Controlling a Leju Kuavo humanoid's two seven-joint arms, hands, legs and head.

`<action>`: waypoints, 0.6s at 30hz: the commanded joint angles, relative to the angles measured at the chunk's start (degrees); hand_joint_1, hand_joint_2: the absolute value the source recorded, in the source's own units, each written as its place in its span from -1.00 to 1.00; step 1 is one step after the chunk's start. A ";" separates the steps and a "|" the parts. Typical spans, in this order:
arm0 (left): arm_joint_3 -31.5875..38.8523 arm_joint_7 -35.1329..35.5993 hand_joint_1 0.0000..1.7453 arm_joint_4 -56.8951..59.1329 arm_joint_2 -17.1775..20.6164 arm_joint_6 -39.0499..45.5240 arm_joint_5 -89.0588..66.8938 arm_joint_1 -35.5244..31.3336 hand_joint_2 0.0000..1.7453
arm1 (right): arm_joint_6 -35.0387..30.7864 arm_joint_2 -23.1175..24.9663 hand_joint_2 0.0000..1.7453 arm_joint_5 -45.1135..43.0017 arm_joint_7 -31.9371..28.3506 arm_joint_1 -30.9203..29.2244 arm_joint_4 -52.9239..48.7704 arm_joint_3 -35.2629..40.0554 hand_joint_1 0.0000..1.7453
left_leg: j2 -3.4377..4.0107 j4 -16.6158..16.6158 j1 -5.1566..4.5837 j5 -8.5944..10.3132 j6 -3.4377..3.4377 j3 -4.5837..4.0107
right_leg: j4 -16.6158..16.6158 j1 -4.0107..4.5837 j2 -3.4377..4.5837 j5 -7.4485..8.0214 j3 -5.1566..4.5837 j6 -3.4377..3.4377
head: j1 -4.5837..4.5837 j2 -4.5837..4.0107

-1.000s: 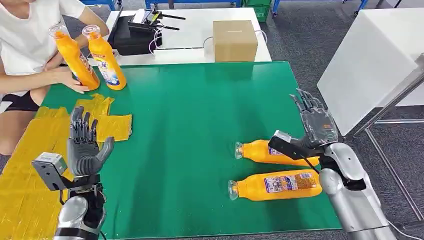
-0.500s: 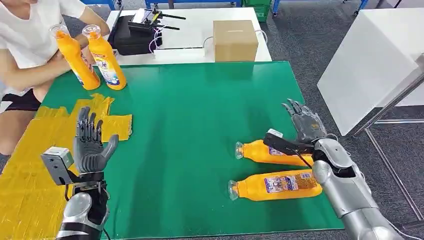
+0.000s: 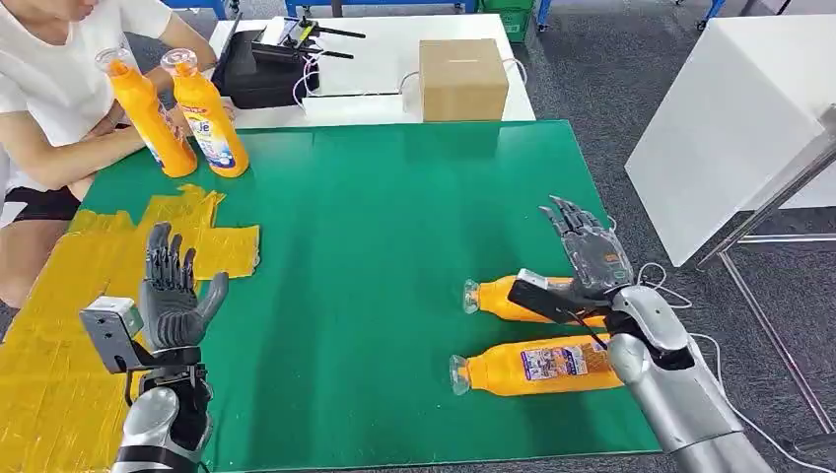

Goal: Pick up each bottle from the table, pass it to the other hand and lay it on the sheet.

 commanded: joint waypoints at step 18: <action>2.76 1.07 -1.00 4.68 -0.98 -0.31 -0.32 -1.89 1.00 | 2.14 0.55 1.00 6.66 7.04 -1.35 15.06 -1.80 -1.00 | -0.01 -0.08 0.05 -0.02 -0.03 0.23 | -0.13 0.04 -0.02 0.01 0.26 0.03 | 0.02 0.00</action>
